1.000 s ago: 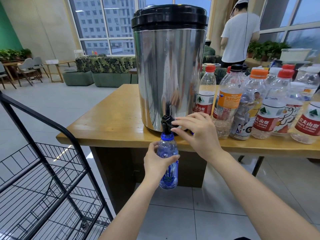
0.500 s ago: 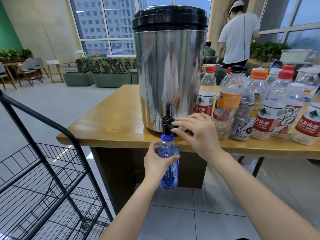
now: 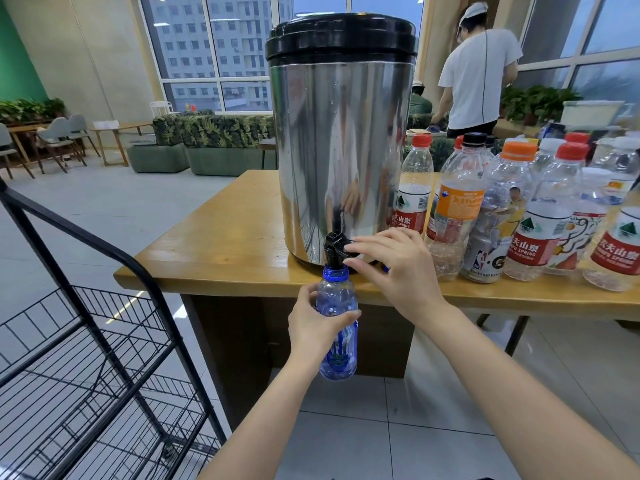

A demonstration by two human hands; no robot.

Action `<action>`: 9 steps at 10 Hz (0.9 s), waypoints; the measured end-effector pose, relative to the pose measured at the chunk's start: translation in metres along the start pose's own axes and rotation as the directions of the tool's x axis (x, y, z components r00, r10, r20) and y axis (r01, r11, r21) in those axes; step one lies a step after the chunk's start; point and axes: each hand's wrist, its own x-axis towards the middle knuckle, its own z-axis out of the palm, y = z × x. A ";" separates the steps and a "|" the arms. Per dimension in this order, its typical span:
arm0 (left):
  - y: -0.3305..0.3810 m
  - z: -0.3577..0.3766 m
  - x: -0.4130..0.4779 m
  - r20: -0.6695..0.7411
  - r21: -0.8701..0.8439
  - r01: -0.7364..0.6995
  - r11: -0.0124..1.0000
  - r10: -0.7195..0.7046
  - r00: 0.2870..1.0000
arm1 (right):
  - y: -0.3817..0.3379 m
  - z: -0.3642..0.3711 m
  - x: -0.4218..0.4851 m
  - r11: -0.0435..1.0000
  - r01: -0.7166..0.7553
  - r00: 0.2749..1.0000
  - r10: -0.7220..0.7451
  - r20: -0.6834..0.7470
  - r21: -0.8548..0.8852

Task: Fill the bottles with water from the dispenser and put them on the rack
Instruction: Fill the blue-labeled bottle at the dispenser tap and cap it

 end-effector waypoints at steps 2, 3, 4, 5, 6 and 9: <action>0.000 0.000 0.000 0.004 0.010 -0.006 1.000 0.006 1.000 | 0.000 0.001 0.000 1.000 -0.002 1.000 0.002 0.000 -0.001; 0.000 0.000 0.000 0.006 0.008 -0.010 1.000 0.010 1.000 | 0.000 0.001 0.000 1.000 -0.004 1.000 0.004 0.001 0.002; 0.000 0.000 0.000 0.003 0.008 -0.011 1.000 0.011 1.000 | 0.000 0.001 0.000 1.000 -0.005 1.000 0.005 0.002 0.001; 0.000 0.001 0.000 -0.001 0.013 -0.019 1.000 0.019 1.000 | -0.001 0.001 -0.001 1.000 -0.006 1.000 0.006 0.000 0.004; -0.001 0.001 0.000 -0.002 0.018 -0.019 1.000 0.019 1.000 | -0.001 0.001 0.000 1.000 -0.004 1.000 0.004 -0.002 0.003; -0.001 0.001 0.001 -0.008 0.021 -0.013 1.000 0.013 1.000 | 0.000 0.001 -0.001 1.000 -0.009 1.000 0.009 0.001 0.009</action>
